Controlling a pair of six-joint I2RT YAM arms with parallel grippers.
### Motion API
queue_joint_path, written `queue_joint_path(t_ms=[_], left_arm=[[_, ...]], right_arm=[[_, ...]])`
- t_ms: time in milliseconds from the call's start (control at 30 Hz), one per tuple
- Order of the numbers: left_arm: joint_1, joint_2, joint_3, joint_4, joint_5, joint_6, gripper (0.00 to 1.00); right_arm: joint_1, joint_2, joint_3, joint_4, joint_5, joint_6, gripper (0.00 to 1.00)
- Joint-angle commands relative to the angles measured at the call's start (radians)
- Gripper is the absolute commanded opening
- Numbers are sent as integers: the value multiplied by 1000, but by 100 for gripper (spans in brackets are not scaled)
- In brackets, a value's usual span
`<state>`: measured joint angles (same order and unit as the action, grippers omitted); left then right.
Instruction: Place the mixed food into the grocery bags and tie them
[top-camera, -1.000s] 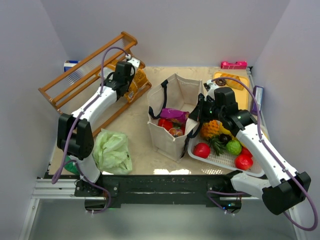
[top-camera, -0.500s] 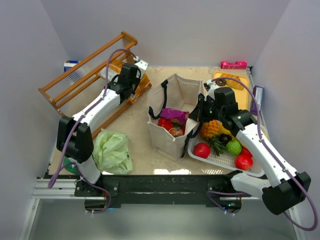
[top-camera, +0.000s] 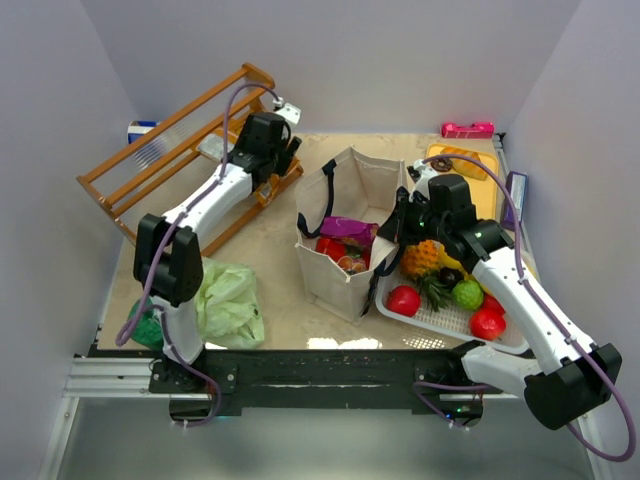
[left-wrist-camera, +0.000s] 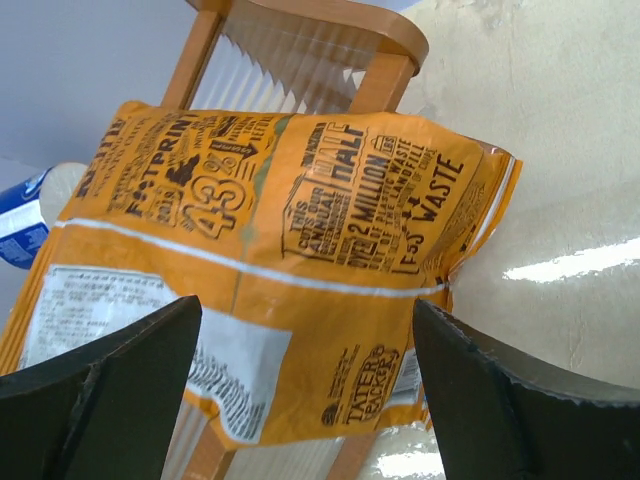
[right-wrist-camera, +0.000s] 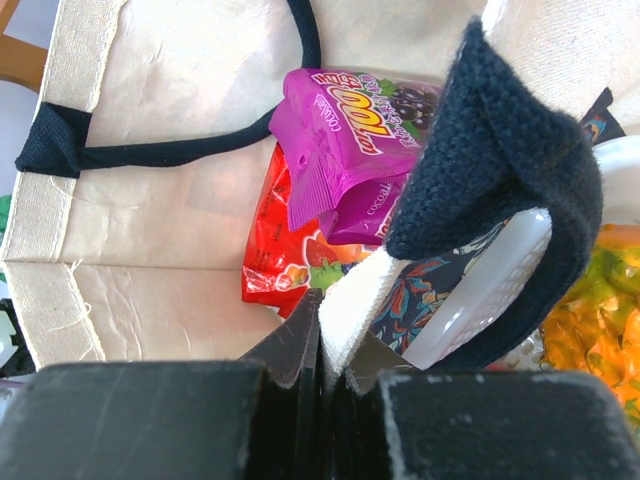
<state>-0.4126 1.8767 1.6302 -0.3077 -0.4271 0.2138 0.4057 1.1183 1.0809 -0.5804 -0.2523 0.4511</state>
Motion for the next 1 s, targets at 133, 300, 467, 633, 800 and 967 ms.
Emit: queue_joint_path(t_ms=[133, 300, 467, 633, 800, 967], left_arm=[[40, 98, 100, -18, -47, -10, 70], [43, 96, 77, 7, -45, 4, 36], [41, 56, 34, 25, -38, 1, 12], [35, 15, 19, 4, -10, -28, 1], [0, -66, 11, -10, -22, -34, 0], [-38, -219, -1, -24, 8, -82, 0]], right_arm=[[2, -28, 73, 40, -2, -22, 7], [2, -20, 71, 45, -13, -20, 7], [1, -23, 70, 48, -16, -20, 7], [2, -29, 67, 47, -18, -19, 7], [1, -31, 63, 48, -16, -17, 7], [2, -34, 63, 48, -10, -15, 7]])
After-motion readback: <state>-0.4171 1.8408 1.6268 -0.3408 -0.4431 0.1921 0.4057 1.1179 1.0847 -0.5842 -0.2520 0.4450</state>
